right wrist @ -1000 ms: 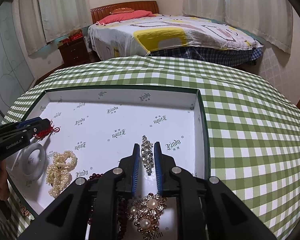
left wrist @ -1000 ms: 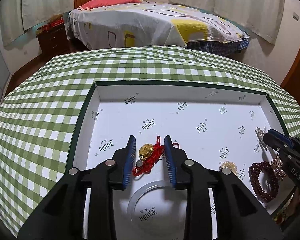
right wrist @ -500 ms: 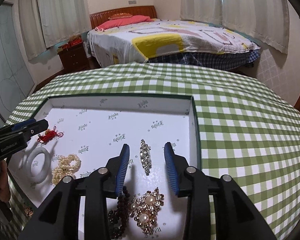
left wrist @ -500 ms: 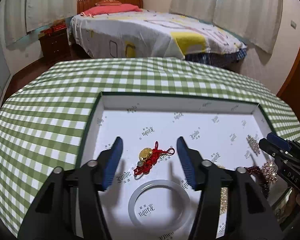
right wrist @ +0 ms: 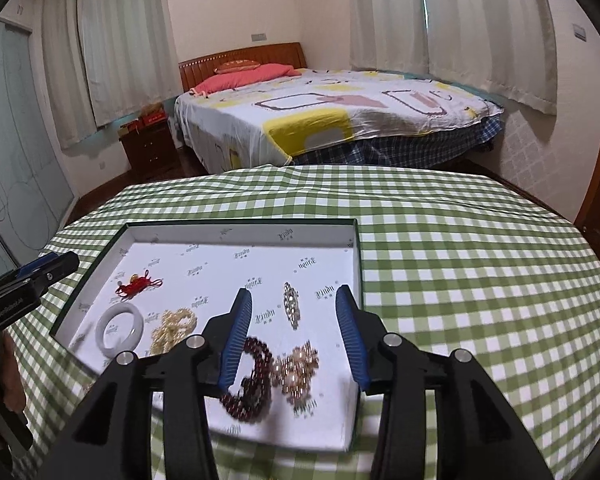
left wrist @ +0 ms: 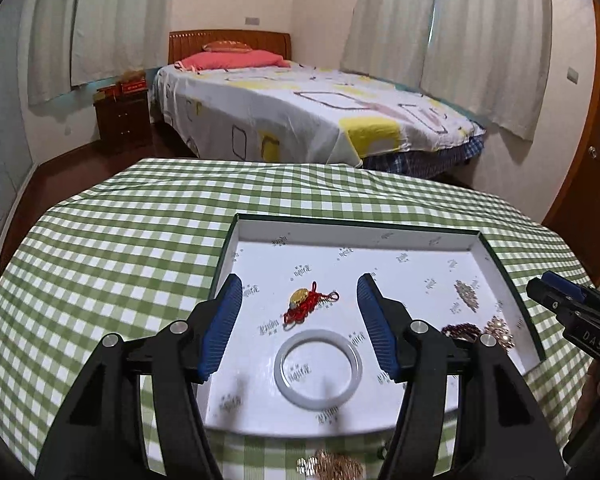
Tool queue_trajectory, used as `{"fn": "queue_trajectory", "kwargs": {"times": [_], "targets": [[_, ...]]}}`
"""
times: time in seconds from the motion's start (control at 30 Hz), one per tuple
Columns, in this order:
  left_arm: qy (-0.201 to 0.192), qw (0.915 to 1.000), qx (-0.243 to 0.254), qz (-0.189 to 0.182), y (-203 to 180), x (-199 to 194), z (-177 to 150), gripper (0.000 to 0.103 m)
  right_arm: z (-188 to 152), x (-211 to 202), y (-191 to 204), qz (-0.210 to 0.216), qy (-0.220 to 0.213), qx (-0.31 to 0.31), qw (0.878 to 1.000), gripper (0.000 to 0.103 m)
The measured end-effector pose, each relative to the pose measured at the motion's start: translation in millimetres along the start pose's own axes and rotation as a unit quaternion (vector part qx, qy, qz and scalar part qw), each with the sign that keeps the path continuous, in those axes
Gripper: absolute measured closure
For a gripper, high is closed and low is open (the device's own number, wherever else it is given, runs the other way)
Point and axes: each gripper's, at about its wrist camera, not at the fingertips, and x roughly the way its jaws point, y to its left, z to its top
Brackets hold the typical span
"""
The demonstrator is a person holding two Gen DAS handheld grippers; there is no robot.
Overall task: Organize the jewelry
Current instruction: 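Withdraw both open tools from the tray back over the table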
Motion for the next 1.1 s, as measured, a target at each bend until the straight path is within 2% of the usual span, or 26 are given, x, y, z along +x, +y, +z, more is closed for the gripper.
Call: {"fn": "queue_trajectory", "kwargs": {"times": [0.47,0.63,0.8,1.1], "targets": [[-0.012,0.9998,-0.014,-0.002,0,-45,-42,0.045,-44,-39,3,-0.002,-0.006,0.004,1.000,0.059],[-0.007,0.9999,-0.011,0.003,2,-55,-64,0.045,-71,-39,11,0.008,0.014,-0.004,1.000,0.059],[0.009,0.9999,-0.013,0.007,4,-59,-86,0.045,-93,-33,19,0.019,0.040,-0.015,0.999,0.065],[0.026,0.9995,-0.018,0.009,10,-57,-102,0.045,-104,-22,22,0.018,0.071,-0.019,0.997,0.069]]}}
